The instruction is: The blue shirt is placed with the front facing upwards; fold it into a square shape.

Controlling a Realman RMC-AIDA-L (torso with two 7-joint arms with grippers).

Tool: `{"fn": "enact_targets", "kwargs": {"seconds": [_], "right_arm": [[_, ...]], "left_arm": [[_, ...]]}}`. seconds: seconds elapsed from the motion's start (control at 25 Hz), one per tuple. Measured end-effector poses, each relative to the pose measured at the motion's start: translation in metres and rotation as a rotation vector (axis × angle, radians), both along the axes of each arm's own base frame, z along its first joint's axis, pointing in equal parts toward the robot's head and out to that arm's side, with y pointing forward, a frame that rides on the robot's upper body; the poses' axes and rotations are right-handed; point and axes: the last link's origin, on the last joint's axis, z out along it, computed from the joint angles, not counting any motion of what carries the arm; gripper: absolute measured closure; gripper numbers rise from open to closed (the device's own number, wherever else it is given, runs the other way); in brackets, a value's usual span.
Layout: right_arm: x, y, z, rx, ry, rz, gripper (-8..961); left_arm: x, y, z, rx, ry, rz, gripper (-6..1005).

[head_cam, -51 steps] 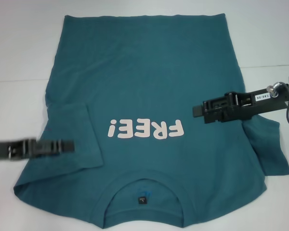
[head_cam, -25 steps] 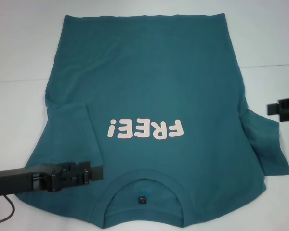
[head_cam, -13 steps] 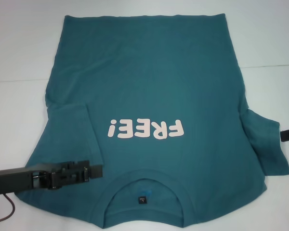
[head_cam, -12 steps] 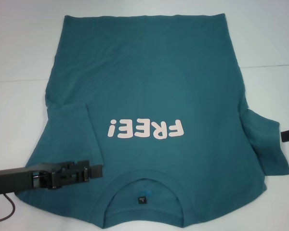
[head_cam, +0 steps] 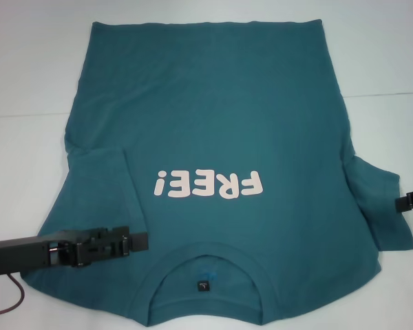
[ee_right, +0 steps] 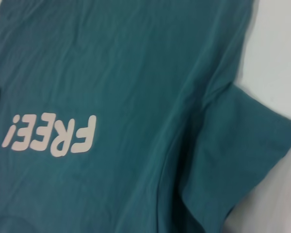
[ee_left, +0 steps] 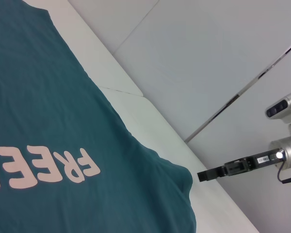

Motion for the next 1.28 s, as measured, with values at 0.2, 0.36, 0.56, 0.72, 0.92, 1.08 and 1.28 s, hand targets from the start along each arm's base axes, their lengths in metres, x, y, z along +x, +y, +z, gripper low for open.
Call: {"fn": "enact_targets", "kwargs": {"seconds": [0.2, 0.36, 0.56, 0.72, 0.92, 1.08, 1.28], "right_arm": [[0.000, 0.004, -0.011, 0.010, -0.014, 0.003, 325], [0.001, 0.007, -0.022, 0.006, -0.017, 0.001, 325], [0.000, 0.012, -0.030, 0.005, -0.026, 0.003, 325], [-0.003, 0.014, -0.036, -0.015, -0.037, 0.012, 325], [-0.007, 0.016, -0.041, -0.028, -0.044, 0.020, 452], [-0.007, 0.016, -0.040, -0.027, -0.045, 0.011, 610], [-0.006, 0.016, -0.037, -0.022, -0.046, 0.000, 826]], "left_arm": [[0.000, 0.001, 0.000, 0.004, 0.002, 0.002, 234], [-0.001, 0.001, -0.002, 0.002, 0.000, 0.010, 234], [-0.003, 0.001, -0.004, -0.008, -0.005, 0.020, 233], [-0.004, 0.001, -0.004, -0.006, -0.004, 0.023, 234], [-0.003, 0.001, -0.004, -0.009, -0.003, 0.021, 235], [-0.004, 0.001, -0.005, -0.013, -0.005, 0.024, 234], [-0.004, 0.001, -0.005, -0.013, -0.005, 0.025, 234]]}}
